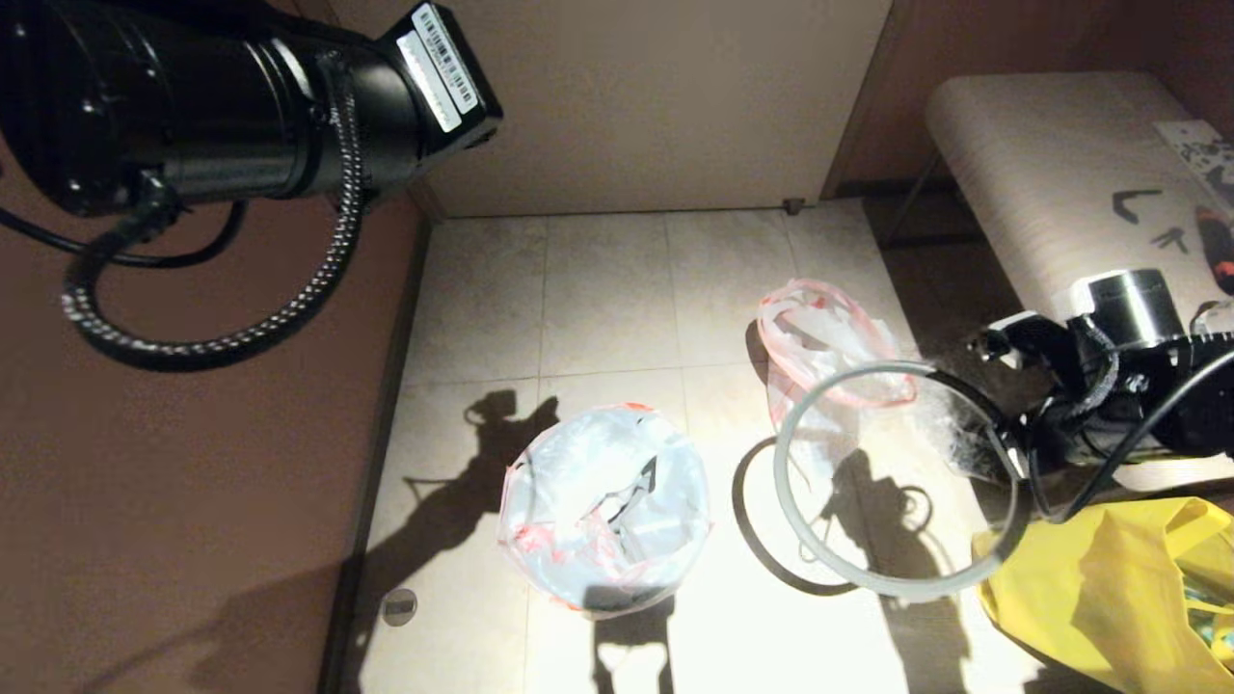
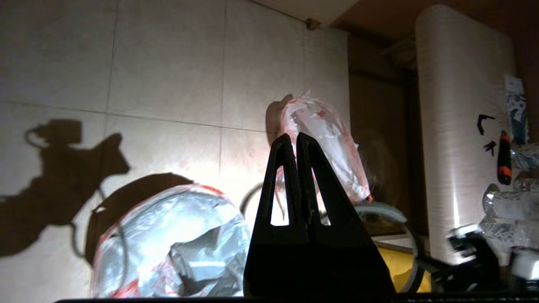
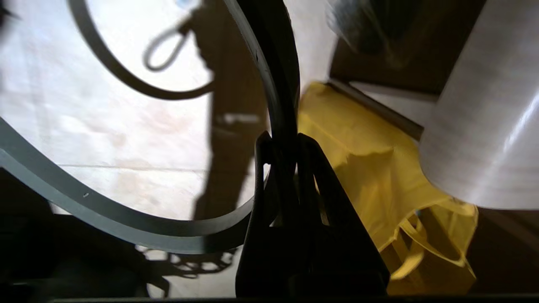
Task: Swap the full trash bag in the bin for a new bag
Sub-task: Place the trash can ring on the trash can
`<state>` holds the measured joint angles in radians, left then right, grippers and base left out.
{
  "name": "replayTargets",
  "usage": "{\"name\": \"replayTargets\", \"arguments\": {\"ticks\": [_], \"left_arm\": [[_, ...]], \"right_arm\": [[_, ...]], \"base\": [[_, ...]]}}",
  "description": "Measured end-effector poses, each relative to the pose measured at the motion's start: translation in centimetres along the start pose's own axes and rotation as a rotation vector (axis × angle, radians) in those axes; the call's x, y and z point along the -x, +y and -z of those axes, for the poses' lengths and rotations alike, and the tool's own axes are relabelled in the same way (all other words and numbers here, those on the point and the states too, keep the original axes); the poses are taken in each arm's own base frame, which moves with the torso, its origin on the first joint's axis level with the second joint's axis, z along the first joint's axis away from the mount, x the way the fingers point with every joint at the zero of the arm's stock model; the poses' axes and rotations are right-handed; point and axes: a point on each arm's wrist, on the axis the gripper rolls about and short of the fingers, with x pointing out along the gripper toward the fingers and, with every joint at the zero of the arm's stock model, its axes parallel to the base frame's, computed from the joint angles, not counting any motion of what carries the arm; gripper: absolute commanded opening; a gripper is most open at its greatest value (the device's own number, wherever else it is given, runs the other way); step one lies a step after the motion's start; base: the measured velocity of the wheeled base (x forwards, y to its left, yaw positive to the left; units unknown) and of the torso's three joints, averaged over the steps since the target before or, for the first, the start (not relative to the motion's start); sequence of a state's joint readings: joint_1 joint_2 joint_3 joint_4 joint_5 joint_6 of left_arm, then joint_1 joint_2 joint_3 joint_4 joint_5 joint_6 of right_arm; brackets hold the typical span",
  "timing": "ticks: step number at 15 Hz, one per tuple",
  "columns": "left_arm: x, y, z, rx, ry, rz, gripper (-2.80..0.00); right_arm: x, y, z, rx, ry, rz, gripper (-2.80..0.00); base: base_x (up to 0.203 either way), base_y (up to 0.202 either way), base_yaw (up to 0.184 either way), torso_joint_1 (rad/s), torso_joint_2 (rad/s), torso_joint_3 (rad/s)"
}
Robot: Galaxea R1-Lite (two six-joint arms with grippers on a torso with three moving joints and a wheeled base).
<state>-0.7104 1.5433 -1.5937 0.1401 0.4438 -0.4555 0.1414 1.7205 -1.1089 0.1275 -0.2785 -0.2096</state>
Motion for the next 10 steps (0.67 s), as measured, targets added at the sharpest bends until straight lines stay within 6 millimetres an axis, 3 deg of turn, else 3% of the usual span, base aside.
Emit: {"name": "replayTargets", "arguments": {"ticks": [2, 4, 8, 10], "left_arm": [[0.7, 0.1, -0.6, 0.005, -0.009, 0.003, -2.80], [0.9, 0.3, -1.1, 0.012, -0.025, -0.002, -2.80], [0.6, 1.8, -2.6, 0.029, -0.082, -0.061, -2.80], [0.5, 2.6, -3.3, 0.036, -0.109, -0.090, -2.80]], "right_arm": [[2.7, 1.9, -2.8, -0.033, -0.063, -0.088, -2.80], [3.6, 4.7, -5.5, -0.055, -0.090, -0.173, -2.80], [1.7, 12.8, -10.1, -0.013, -0.119, -0.307, -2.80], [-0.1, 17.5, -11.1, 0.035, -0.129, -0.359, -2.80]], "base": [[0.000, 0.000, 0.000, 0.000, 0.00, 0.000], [0.000, 0.000, 0.000, 0.000, 0.00, 0.000], [0.000, 0.000, 0.000, 0.000, 0.00, 0.000], [0.000, 0.000, 0.000, 0.000, 0.00, 0.000]]}}
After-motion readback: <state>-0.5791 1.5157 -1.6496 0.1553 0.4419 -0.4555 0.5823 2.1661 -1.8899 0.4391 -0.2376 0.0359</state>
